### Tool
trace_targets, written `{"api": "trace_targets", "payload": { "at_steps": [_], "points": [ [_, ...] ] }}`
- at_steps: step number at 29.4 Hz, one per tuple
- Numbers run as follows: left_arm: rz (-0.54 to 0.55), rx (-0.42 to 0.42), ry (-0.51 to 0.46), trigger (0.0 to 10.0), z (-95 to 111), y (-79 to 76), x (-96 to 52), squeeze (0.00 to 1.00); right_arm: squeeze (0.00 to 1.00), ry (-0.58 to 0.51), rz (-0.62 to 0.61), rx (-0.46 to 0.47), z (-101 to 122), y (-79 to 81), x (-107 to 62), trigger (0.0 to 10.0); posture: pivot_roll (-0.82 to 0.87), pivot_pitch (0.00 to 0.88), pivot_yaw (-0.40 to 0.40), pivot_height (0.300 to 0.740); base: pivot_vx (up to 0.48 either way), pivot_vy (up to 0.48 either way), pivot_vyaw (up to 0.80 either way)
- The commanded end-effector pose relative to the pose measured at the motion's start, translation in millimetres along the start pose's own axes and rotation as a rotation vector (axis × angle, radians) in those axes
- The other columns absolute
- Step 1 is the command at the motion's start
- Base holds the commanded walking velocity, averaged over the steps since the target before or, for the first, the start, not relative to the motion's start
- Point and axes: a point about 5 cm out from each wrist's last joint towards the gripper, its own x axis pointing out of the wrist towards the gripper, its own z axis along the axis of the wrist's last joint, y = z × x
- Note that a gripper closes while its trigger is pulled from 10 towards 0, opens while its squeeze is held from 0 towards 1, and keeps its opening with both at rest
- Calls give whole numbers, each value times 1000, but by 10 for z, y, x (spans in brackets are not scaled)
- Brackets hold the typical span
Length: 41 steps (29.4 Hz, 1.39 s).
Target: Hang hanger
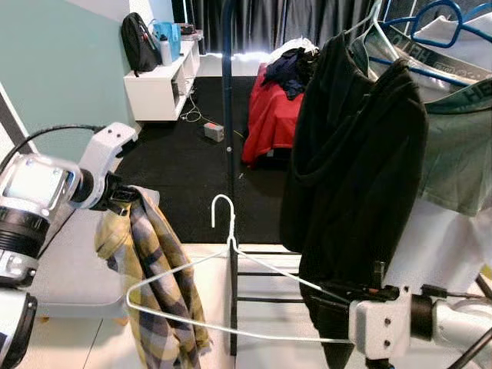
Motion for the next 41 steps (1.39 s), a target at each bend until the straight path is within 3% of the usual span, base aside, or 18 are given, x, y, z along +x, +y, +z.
{"api": "trace_targets", "payload": {
  "at_steps": [1,7,13,18,24,34,41],
  "points": [
    [21,-17,-22,10000,75,35,-45,0,0,-4,-27,-24,11,-19,9,10000,47,152,62,740,0,0,0],
    [9,-3,-14,10000,203,-3,-62,0,0,35,-62,-71,-78,-4,84,10000,57,171,43,740,0,0,0],
    [9,29,-44,10000,234,-26,-93,0,0,45,-24,-1,-100,53,82,10000,50,177,28,740,0,0,0],
    [-69,26,-115,10000,182,-143,-73,0,0,113,-63,-15,-204,152,45,10000,42,146,35,740,0,0,0],
    [-138,20,-137,10000,132,-255,-12,0,0,85,-125,-31,-182,150,90,10000,51,115,55,740,0,0,0],
    [-165,25,-132,10000,166,-243,-4,0,0,53,-138,-71,-155,148,136,10000,55,107,74,740,0,0,0],
    [-102,31,-103,10000,116,-137,-84,0,0,54,-100,-85,-131,130,-30,10000,59,118,62,740,0,0,0]
  ]
}}
